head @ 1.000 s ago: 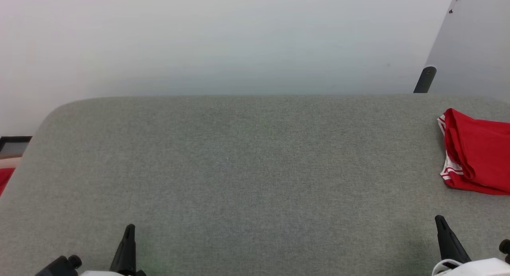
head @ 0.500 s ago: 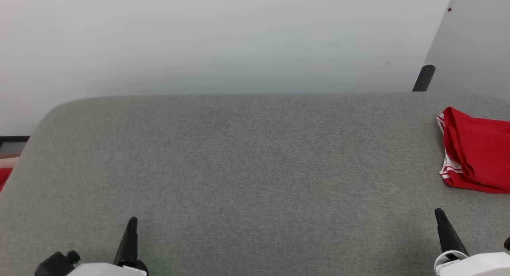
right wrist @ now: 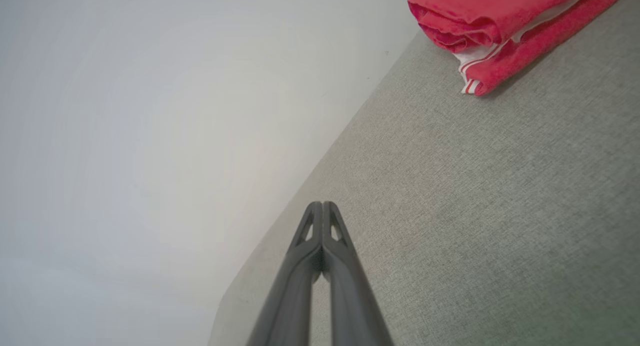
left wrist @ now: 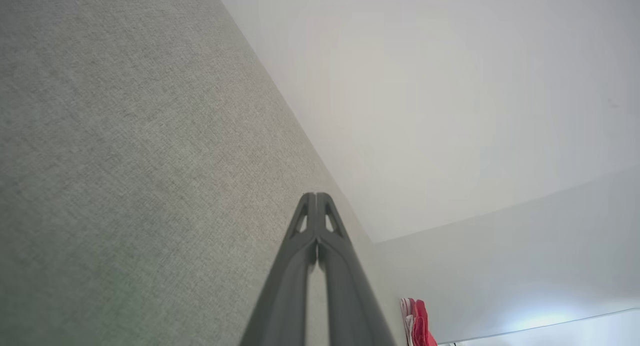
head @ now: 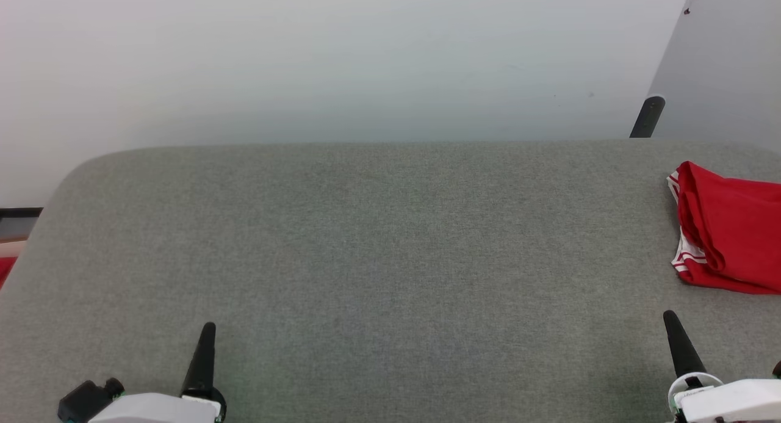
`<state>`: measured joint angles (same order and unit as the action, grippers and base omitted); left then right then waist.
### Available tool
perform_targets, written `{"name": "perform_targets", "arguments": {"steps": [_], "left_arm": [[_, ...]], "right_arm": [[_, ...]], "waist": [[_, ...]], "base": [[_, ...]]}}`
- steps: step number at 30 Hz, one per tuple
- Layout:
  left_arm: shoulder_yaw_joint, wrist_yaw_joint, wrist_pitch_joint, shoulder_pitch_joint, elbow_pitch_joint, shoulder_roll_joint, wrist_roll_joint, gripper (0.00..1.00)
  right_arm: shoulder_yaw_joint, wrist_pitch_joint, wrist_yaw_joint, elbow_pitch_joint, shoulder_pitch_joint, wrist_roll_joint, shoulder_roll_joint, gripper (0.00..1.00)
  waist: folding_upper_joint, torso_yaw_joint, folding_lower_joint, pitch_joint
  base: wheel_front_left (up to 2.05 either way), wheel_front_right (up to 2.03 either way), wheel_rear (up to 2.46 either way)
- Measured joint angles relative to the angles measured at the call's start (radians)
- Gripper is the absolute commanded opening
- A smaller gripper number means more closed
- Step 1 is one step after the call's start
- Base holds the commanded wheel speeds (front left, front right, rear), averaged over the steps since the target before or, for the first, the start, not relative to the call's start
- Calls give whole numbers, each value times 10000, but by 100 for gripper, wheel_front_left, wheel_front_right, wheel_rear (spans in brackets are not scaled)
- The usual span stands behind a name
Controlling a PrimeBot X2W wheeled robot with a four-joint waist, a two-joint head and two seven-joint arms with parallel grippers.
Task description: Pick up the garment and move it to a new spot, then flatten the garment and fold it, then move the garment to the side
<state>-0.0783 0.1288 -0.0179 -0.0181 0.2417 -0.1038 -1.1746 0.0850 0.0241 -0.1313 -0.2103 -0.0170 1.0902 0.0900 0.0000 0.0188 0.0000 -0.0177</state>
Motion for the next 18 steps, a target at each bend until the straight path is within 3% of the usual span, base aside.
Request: {"name": "perform_targets", "arguments": {"steps": [18], "left_arm": [[-128, 0, 445, -291, 8, 188, -1475, 0]], "right_arm": [[86, 301, 2, -115, -343, 1735, -125, 0]], "waist": [[0, -54, 0, 60]], "base": [[0, 0, 0]]}}
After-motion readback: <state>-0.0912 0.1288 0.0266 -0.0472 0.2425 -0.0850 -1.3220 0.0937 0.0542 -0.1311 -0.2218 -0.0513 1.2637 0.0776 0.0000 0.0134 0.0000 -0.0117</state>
